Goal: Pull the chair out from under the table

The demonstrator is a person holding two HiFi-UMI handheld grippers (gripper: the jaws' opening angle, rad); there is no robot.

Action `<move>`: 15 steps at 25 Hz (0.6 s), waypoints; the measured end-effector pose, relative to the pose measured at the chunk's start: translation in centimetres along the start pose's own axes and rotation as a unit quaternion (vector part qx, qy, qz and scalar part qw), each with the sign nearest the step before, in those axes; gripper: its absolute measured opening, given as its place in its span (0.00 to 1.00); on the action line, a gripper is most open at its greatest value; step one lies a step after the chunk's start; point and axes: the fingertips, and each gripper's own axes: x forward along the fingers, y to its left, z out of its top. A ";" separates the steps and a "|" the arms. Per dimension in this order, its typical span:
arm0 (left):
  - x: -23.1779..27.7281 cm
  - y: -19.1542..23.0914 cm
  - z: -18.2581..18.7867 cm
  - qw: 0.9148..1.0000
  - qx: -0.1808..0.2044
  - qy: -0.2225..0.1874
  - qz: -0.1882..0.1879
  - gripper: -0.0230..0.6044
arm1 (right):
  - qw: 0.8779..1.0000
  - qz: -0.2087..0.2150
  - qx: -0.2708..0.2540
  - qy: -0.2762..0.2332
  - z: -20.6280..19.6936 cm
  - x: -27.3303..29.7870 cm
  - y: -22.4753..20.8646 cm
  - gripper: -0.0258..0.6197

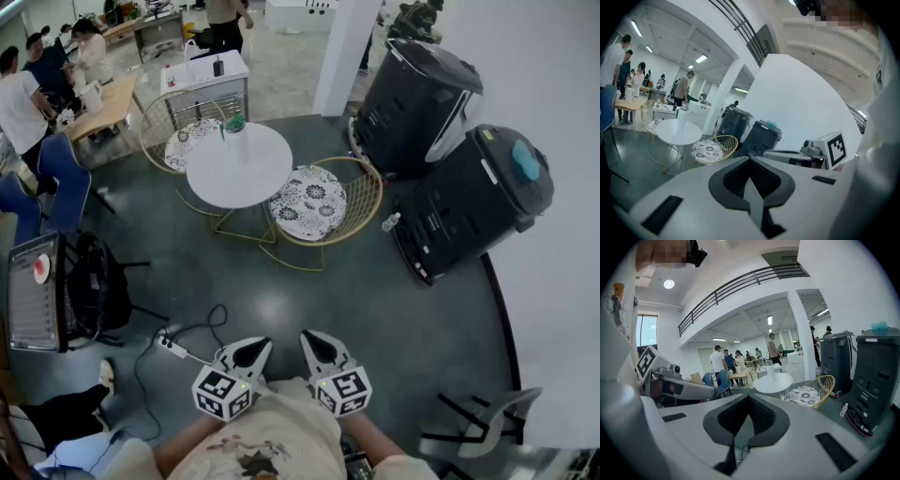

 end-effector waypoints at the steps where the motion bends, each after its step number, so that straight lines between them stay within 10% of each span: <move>1: 0.2 -1.0 -0.1 1.000 -0.002 -0.001 -0.002 0.05 | 1.000 -0.001 0.001 -0.001 -0.3 -0.9 -0.2 0.05; 15: 4.1 -10.1 -2.7 0.997 0.028 0.057 -0.050 0.05 | 0.996 0.001 0.010 -0.093 0.4 -10.3 -1.1 0.05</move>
